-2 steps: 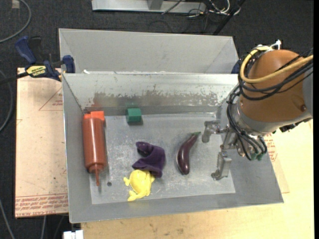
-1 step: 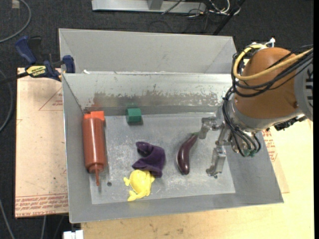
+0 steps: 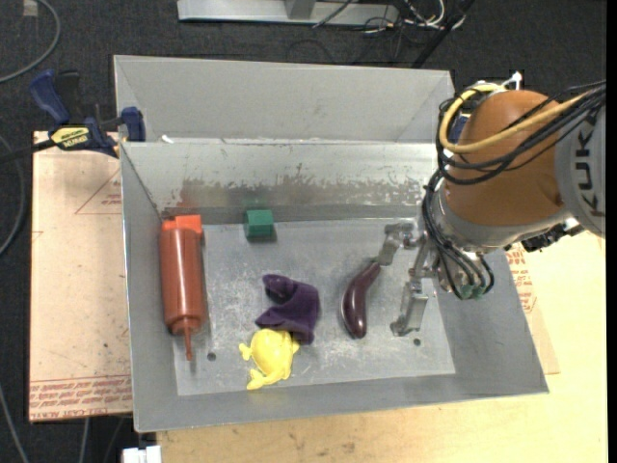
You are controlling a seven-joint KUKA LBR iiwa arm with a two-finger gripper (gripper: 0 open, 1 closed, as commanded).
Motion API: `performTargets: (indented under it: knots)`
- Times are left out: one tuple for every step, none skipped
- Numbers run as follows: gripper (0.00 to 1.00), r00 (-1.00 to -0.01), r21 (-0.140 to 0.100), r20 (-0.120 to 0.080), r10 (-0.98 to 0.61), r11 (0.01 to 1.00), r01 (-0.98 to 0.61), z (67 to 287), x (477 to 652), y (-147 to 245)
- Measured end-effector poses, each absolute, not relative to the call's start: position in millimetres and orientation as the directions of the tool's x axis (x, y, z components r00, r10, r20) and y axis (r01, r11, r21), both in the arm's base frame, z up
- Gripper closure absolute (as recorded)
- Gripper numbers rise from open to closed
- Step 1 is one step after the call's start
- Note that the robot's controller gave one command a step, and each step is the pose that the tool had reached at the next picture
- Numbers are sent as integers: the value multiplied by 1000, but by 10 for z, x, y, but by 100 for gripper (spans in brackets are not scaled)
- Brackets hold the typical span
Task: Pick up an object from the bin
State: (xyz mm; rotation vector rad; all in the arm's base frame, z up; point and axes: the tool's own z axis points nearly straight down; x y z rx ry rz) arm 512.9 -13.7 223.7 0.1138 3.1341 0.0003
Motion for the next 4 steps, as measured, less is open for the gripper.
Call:
performTargets:
  knots:
    - [0,-999,2,-1,41,999,41,2133,5186,-198]
    - [0,-994,-3,-16,-109,994,-109,1808,5399,-117]
    - [0,-998,2,-1,-61,998,-61,1444,5507,88]
    - [100,-928,-7,-18,-373,928,-373,956,5849,-15]
